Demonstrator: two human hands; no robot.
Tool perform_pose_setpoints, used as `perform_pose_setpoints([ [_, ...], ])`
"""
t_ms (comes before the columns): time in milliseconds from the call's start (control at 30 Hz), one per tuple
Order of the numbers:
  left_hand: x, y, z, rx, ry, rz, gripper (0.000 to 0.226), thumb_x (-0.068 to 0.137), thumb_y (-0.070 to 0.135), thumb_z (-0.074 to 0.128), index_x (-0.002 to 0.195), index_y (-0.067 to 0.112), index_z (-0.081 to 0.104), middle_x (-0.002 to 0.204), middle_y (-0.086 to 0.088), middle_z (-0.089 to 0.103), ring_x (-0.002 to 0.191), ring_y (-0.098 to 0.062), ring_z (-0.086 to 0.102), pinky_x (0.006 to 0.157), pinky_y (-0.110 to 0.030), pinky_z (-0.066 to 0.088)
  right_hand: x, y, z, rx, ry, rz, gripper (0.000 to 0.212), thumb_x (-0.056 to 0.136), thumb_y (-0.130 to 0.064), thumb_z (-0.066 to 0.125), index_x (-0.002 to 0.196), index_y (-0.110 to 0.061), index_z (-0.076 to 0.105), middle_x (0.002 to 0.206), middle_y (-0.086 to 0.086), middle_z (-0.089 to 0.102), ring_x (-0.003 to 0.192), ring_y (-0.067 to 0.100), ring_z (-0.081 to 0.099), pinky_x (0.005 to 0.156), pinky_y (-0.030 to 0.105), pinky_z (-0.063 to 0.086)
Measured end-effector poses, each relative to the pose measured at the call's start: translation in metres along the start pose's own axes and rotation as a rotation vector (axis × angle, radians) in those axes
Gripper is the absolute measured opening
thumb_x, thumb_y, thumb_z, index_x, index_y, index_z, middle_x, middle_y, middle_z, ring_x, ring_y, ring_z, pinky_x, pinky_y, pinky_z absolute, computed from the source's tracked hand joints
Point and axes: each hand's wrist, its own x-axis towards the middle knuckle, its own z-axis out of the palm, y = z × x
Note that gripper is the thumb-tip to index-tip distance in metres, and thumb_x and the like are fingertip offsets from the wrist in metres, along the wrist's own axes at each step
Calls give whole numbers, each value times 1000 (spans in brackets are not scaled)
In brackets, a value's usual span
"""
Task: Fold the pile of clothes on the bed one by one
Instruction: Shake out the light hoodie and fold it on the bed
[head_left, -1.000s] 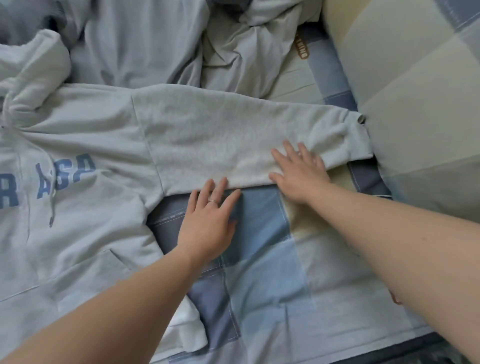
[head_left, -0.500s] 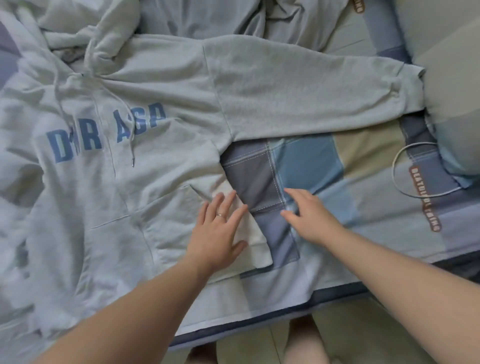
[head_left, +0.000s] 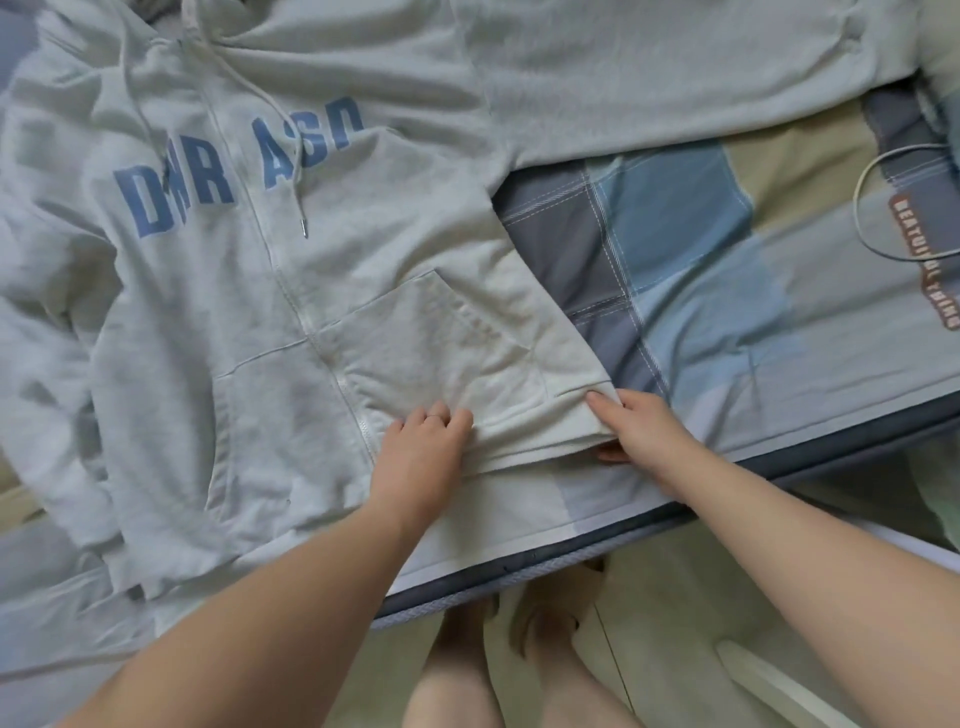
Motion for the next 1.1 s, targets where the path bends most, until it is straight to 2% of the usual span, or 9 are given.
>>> perform_pose_setpoints([
  [133,-16,13,-1,-98,-51,24,21,85,10,54,105,15,51,99,-5,56,92,-31,56,64,-36,35,-27,40,-20,-45,-31,189,24,100,-35,59,110,-16,69,108,5,69,90,20,67,64,29,57],
  [233,-41,29,5,-60,-160,-10,26,91,16,49,117,20,49,114,-2,54,105,-29,54,75,-37,38,-41,54,-19,-144,-35,251,30,101,-34,57,119,-12,64,110,8,70,78,19,71,69,31,55],
  [400,-65,41,18,-13,-59,-67,49,87,25,57,135,26,43,133,-1,45,117,-29,46,92,-38,38,-39,41,-7,-148,17,96,15,96,-34,65,98,-19,64,104,4,68,92,25,69,69,34,59],
  [567,-95,33,25,-78,1,-116,64,80,19,63,140,30,42,150,0,36,138,-28,32,106,-42,31,-42,49,-19,-235,166,83,20,100,-24,60,94,-6,65,81,13,65,60,20,63,55,29,52],
  [667,-114,16,24,-63,29,-203,65,76,14,65,136,28,45,155,-6,33,141,-34,28,107,-47,31,-50,49,-14,-532,314,27,11,94,-22,63,95,-12,60,101,15,67,90,31,65,75,39,49],
  [767,-132,-11,28,-49,46,-323,60,76,14,68,132,24,48,150,-7,37,137,-35,32,103,-46,32,-66,46,11,-926,423,-303,38,88,-21,63,125,-18,53,131,7,50,123,32,44,99,44,37],
  [867,-147,-47,34,3,86,-418,56,72,11,71,123,20,52,135,-9,46,125,-37,41,96,-47,36,-79,42,54,-1055,218,-610,48,88,-23,65,133,-21,51,133,3,48,126,27,41,103,42,31],
  [1000,-165,-101,48,93,95,-502,60,73,9,64,130,20,46,134,-11,45,127,-36,38,99,-48,31,-79,47,124,-1313,-93,-748,66,83,-28,70,143,-24,45,145,3,43,137,28,35,110,43,27],
  [1100,-178,-144,56,166,104,-477,65,71,8,65,132,19,46,137,-11,46,128,-34,33,100,-51,31,-75,50,177,-1414,-171,-750,78,83,-32,70,151,-30,31,160,6,22,149,29,16,117,43,17],
])
